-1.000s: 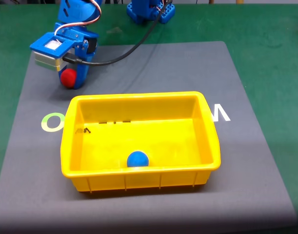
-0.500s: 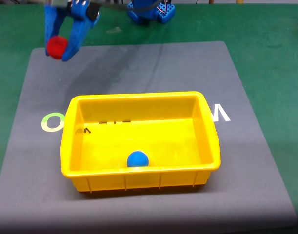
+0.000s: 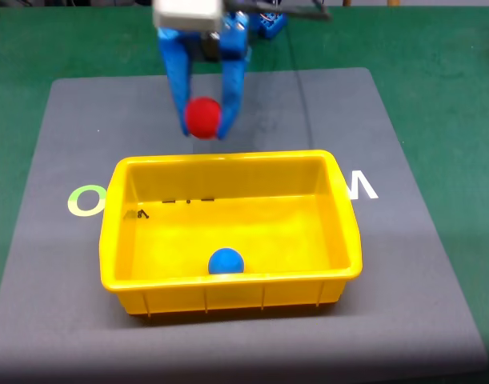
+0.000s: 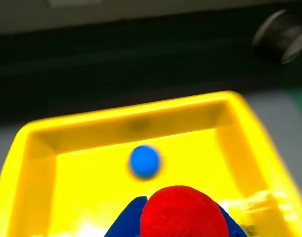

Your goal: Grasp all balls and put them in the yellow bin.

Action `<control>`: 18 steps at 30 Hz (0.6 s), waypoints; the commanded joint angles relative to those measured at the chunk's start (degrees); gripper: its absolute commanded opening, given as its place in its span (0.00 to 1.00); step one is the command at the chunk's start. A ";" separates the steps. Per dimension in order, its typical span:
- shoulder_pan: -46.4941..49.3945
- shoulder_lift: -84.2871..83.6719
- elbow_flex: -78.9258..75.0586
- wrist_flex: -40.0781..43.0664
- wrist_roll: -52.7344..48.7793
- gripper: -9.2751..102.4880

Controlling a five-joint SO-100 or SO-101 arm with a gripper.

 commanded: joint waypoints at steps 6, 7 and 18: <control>-2.55 -3.87 -6.59 -2.46 0.18 0.20; -2.37 -4.22 -6.59 -2.11 -0.35 0.28; -0.97 -6.06 -7.29 -2.20 -0.88 0.45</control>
